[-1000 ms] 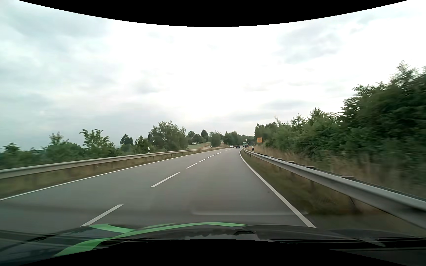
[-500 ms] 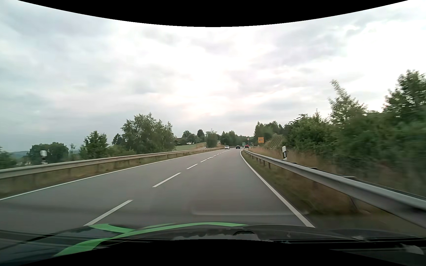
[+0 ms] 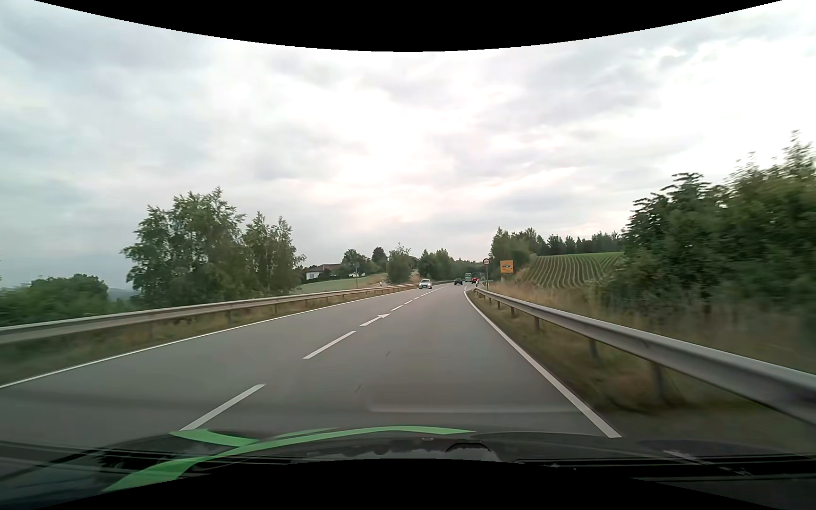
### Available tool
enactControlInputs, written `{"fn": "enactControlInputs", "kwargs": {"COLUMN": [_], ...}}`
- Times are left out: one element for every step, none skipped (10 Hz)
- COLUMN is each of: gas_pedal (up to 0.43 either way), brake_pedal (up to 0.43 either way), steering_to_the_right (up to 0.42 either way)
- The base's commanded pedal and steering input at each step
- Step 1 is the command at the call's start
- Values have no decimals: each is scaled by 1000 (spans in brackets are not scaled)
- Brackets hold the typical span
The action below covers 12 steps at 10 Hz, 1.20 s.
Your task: Follow the waypoints while adhering to traffic rules and regulations
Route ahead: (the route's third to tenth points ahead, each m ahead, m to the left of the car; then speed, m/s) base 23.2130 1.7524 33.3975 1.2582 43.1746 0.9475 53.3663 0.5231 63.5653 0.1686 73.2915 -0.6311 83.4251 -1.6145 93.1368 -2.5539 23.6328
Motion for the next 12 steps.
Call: {"fn": "enactControlInputs", "kwargs": {"gas_pedal": [138, 150, 157, 169, 177, 197, 197, 197, 197, 197, 197, 197], "brake_pedal": [0, 0, 0, 0, 0, 0, 0, 0, 0, 0, 0, 0], "steering_to_the_right": [4, 4, 4, 4, 4, 4, 5, 5, 5, 5, 5, 5]}}
